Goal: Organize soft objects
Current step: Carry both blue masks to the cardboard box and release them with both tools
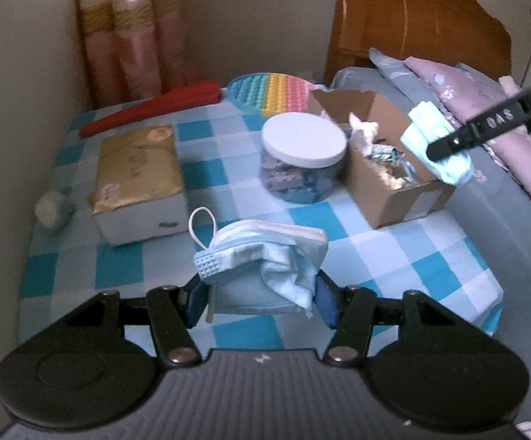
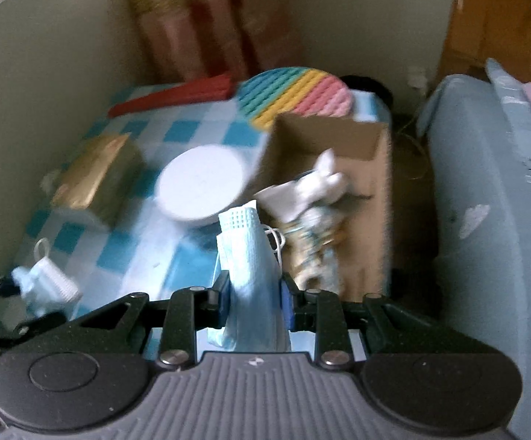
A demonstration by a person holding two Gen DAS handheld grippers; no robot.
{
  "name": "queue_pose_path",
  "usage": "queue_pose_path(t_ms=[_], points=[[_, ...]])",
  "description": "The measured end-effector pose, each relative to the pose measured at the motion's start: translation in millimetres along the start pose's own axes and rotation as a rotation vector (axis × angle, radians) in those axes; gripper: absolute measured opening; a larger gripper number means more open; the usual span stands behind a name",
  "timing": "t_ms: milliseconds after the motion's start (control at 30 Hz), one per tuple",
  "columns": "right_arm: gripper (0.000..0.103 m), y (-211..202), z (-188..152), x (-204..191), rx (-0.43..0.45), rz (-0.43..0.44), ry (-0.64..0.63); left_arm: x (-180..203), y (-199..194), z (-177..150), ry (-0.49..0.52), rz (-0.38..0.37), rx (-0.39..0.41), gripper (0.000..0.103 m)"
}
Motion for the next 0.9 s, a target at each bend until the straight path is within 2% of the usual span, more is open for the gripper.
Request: queue_pose_path(t_ms=[167, 367, 500, 633, 767, 833, 900], points=[[0.032, 17, 11, 30, 0.006, -0.041, 0.039, 14, 5, 13, 0.025, -0.019, 0.007, 0.058], [0.034, 39, 16, 48, -0.01, -0.061, 0.059, 30, 12, 31, 0.071, -0.024, 0.021, 0.058], [0.054, 51, 14, 54, -0.024, -0.056, 0.08, 39, 21, 44, 0.098, -0.032, 0.024, 0.058], [0.066, 49, 9, 56, -0.019, -0.031, 0.089, 48, 29, 58, 0.128, -0.048, 0.03, 0.058], [0.073, 39, 0, 49, -0.005, -0.017, 0.054, 58, 39, 75, 0.168, -0.065, 0.035, 0.058], [0.083, 32, -6, 45, 0.011, -0.007, 0.025, 62, 46, 86, 0.181, -0.08, 0.035, 0.058], [0.088, 24, -13, 40, 0.037, 0.014, -0.002, 67, 54, 99, 0.19, -0.095, 0.029, 0.059]])
Point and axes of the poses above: each gripper's, at about its wrist camera, not at the fingertips, and y roughly the way its jaws point, x to its right, z to its top, the point moved 1 cm from there along y, roughly the way its jaws point, and after that the axes turned 4 degrees about x, right-handed, at the moved point
